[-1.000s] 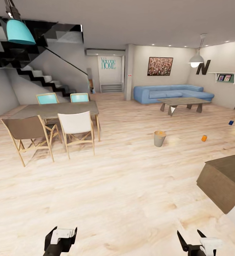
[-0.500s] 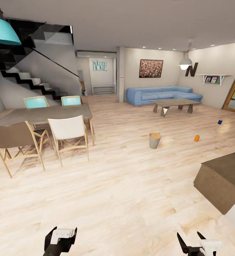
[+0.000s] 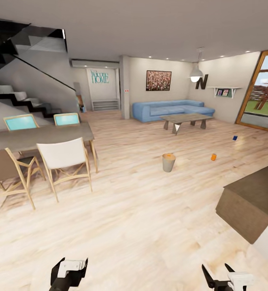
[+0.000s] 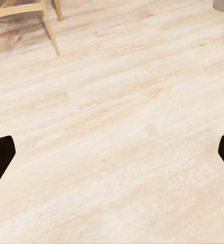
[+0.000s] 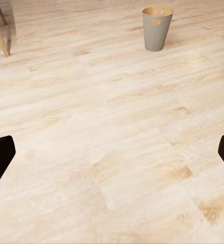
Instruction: Put the three can of soda from the living room inside the tash can in the kitchen.
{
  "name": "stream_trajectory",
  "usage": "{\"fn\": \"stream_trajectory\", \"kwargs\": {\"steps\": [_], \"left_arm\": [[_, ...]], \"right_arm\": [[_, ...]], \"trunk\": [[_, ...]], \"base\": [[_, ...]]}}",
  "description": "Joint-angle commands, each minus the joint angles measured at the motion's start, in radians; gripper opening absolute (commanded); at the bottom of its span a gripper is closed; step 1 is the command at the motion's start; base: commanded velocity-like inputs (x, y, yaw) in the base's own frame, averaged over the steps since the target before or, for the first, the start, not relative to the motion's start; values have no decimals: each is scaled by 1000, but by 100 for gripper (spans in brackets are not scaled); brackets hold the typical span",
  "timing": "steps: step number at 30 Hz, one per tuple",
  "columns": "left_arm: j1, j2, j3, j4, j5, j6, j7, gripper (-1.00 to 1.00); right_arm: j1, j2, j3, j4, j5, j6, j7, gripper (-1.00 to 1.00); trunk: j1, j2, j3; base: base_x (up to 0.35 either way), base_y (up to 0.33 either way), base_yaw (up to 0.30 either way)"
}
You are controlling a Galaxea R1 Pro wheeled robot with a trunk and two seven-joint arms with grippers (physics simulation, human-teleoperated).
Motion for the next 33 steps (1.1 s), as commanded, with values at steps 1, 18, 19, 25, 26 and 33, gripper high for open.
{"fn": "stream_trajectory", "kwargs": {"steps": [1,18,19,25,26,33], "left_arm": [[0,0,0,0,0,0,0,100],[0,0,0,0,0,0,0,100],[0,0,0,0,0,0,0,100],[0,0,0,0,0,0,0,100],[0,0,0,0,0,0,0,100],[0,0,0,0,-1,0,1,100]], "right_arm": [[0,0,0,0,0,0,0,100],[0,1,0,1,-1,0,0,100],[0,1,0,1,-2,0,0,100],[0,2,0,2,-3,0,0,100],[0,2,0,2,-3,0,0,100],[0,2,0,3,-4,0,0,100]], "trunk": [[0,0,1],[0,0,12],[0,0,12],[0,0,4],[0,0,3],[0,0,-8]], "base": [[256,180,-197],[245,172,-123],[220,149,-12],[203,137,-4],[192,130,-1],[185,123,0]]}}
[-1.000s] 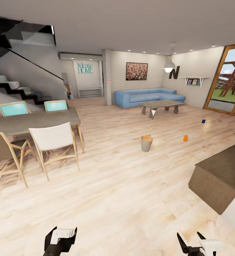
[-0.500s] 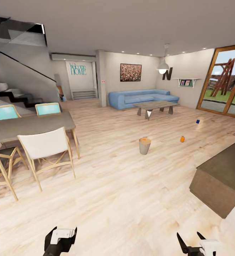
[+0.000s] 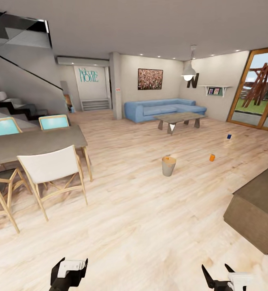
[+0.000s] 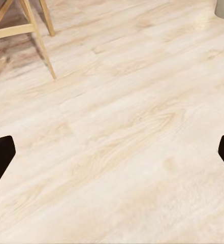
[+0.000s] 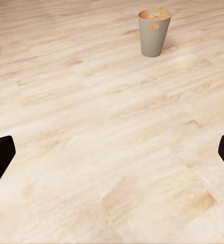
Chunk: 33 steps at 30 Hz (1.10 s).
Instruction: Put the three can of soda from the living room inside the tash can in the kitchen.
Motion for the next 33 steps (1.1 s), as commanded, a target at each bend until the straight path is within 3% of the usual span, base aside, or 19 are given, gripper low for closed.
{"fn": "stream_trajectory", "kwargs": {"steps": [1,15,33], "left_arm": [[0,0,0,0,0,0,0,100],[0,0,-1,0,0,0,0,100],[0,0,-3,0,0,0,0,100]], "right_arm": [[0,0,0,0,-1,0,0,100],[0,0,0,1,-3,0,0,100],[0,0,0,1,-4,0,0,100]], "trunk": [[0,0,-2],[0,0,-21],[0,0,-26]], "base": [[146,77,0],[51,21,-74],[31,15,-223]]}}
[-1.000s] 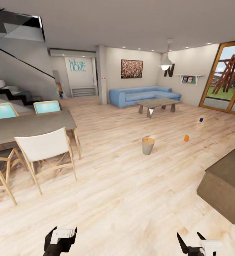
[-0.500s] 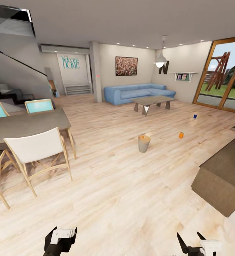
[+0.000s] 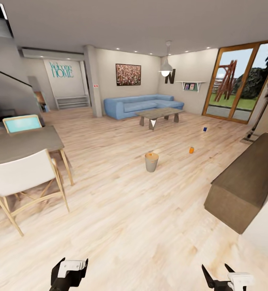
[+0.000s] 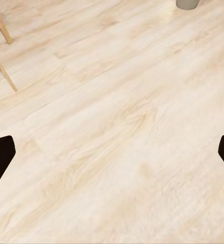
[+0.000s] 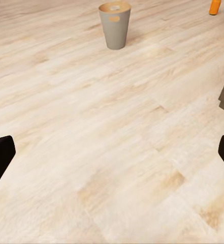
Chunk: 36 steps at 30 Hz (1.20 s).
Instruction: Put the three can of soda from the living room inside the tash can in the kitchen.
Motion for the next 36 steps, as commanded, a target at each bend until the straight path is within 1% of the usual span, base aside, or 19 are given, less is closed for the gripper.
{"fn": "stream_trajectory", "kwargs": {"steps": [1,8,23,29,36], "left_arm": [[0,0,0,0,0,0,0,100],[0,0,-1,0,0,0,0,100],[0,0,-1,0,0,0,0,100],[0,0,-2,0,-1,0,1,100],[0,0,-2,0,-2,0,6,100]], "right_arm": [[0,0,0,0,0,0,0,100],[0,1,0,0,0,0,0,100],[0,2,0,0,0,0,0,100],[0,2,0,0,0,0,0,100],[0,2,0,0,1,0,0,100]], "trunk": [[0,0,0],[0,0,0],[0,0,0],[0,0,0],[0,0,0]], "base": [[178,102,-247],[238,139,-155],[269,149,-8],[244,7,1],[239,-94,74]]}}
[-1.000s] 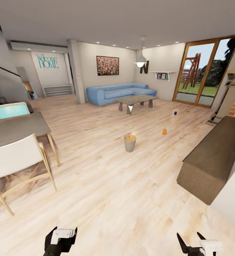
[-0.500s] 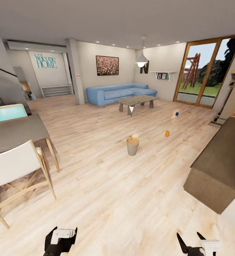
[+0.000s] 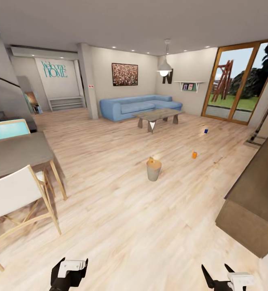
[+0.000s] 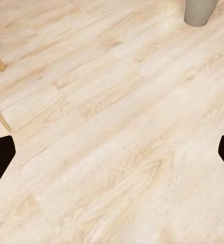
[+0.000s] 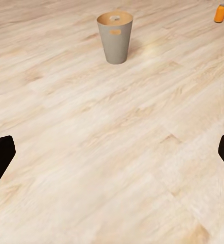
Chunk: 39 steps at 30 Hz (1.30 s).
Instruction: Put the three can of soda from the living room inside the tash can in the kitchen.
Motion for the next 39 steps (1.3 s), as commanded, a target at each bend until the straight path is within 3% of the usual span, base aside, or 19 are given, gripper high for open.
{"fn": "stream_trajectory", "kwargs": {"steps": [1,18,39], "left_arm": [[0,0,0,0,0,0,0,100],[0,0,-3,0,0,0,2,100],[0,0,-2,0,0,0,1,100]], "right_arm": [[0,0,0,0,0,0,0,100],[0,0,0,0,2,0,0,100],[0,0,0,1,5,0,0,100]], "trunk": [[0,0,0],[0,0,0],[0,0,0]], "base": [[239,-132,151],[248,-140,92],[318,-15,1]]}}
